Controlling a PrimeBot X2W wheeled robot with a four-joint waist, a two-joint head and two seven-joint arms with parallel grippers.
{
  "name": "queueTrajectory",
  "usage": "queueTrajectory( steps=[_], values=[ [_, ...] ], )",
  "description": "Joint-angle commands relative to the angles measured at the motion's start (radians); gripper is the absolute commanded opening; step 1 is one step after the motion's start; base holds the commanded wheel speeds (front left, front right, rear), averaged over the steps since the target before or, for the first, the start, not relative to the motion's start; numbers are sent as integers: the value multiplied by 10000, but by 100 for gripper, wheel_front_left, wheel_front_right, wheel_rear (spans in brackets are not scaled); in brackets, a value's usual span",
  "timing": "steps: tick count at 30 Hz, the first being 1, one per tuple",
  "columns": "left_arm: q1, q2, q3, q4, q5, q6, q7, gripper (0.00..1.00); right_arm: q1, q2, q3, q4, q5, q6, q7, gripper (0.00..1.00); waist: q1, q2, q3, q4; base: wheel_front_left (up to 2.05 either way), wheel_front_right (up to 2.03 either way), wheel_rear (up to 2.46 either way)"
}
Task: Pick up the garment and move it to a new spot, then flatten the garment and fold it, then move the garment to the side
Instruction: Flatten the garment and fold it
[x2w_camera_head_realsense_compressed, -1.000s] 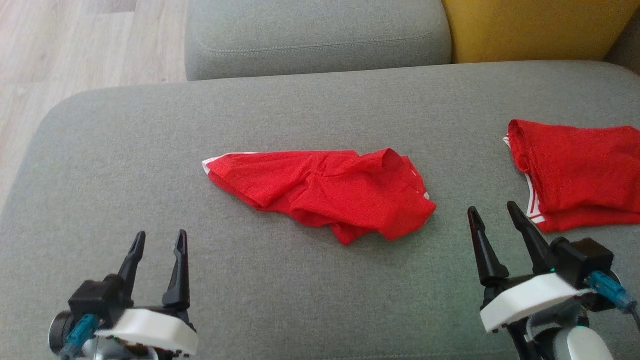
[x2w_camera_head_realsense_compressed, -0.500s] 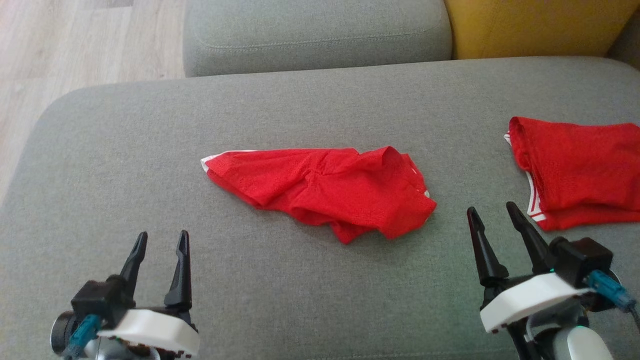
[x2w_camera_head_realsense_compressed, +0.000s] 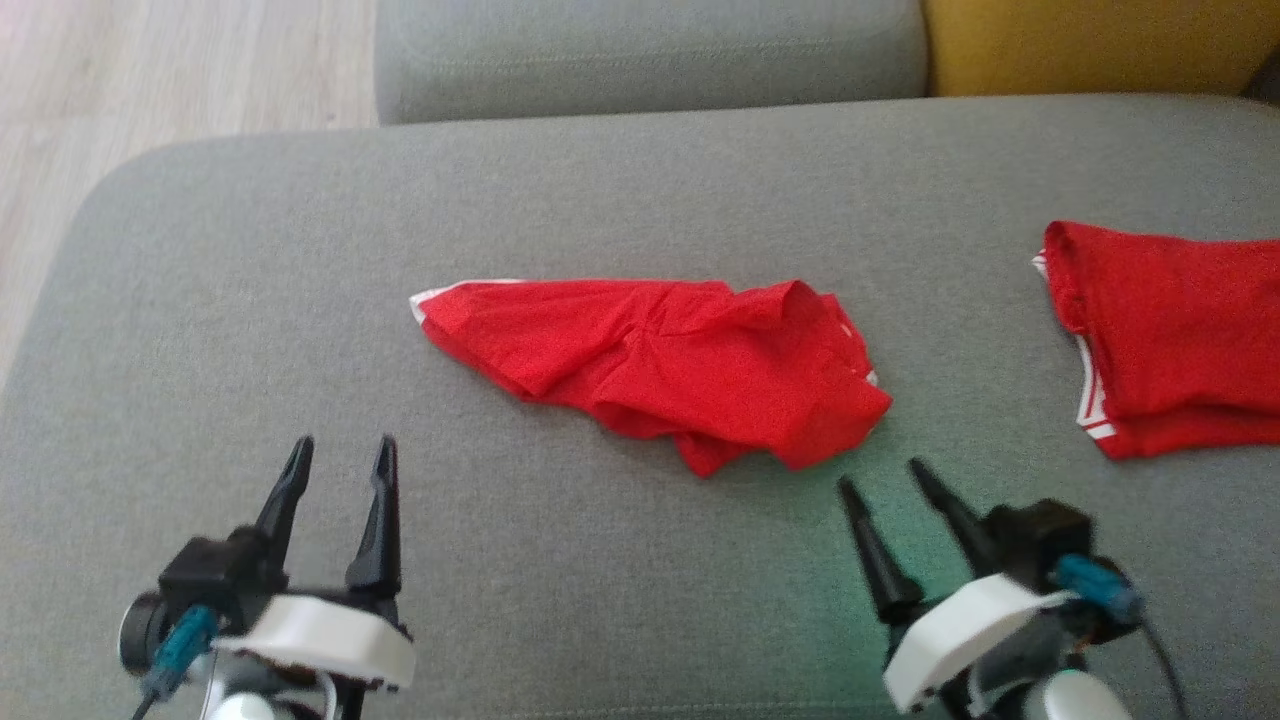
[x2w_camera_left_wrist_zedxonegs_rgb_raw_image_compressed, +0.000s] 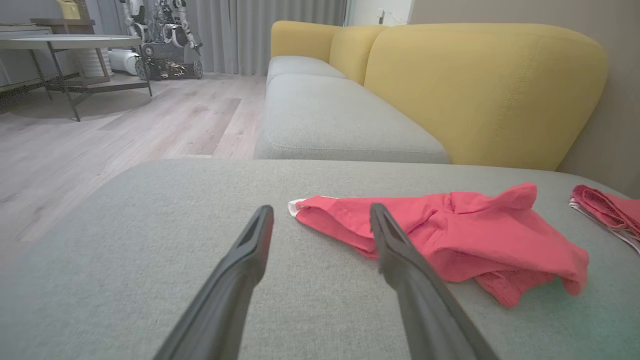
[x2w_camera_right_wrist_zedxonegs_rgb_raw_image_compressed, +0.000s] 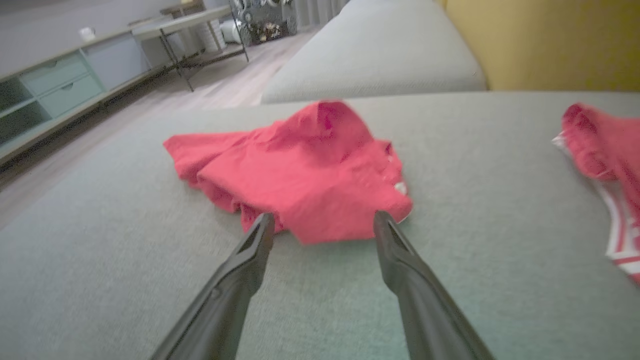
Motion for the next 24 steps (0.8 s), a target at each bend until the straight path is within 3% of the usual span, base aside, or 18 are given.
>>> queueTrajectory(
  steps=[1, 8, 13, 14, 15, 19, 24],
  values=[
    [-708, 122, 319, -357, 36, -30, -105, 100, -620, -26, 369, -119, -38, -9, -18, 100, 0, 0, 194, 176, 0, 0, 0],
    [-1301, -25, 83, -271, 135, -131, -282, 100, -1683, -38, 1059, 1617, -295, -9, -480, 100, 0, 0, 877, 713, 0, 0, 0],
    [-1587, -15, 85, 31, 116, -260, -451, 100, -2351, -35, 946, 2679, -434, -9, -835, 100, 0, 0, 1171, 921, 0, 0, 0],
    [-1630, -14, 100, 69, 111, -271, -479, 100, -2457, -35, 922, 2844, -426, -9, -901, 47, 0, 0, 1221, 936, 0, 0, 0],
    [-1672, -14, 116, 104, 112, -275, -506, 100, -2556, -33, 871, 2994, -404, -9, -976, 0, 0, 0, 1255, 941, 0, 0, 0],
    [-1778, -4, 130, 193, 192, -248, -583, 100, -2853, -30, 763, 3201, -265, -9, -1334, 0, 0, 0, 1347, 921, 0, 0, 0],
    [-1815, -2, 164, 216, 232, -201, -637, 100, -3034, -28, 676, 2425, -115, -9, -1554, 0, 0, 0, 1410, 762, 0, 0, 0]
  ],
)
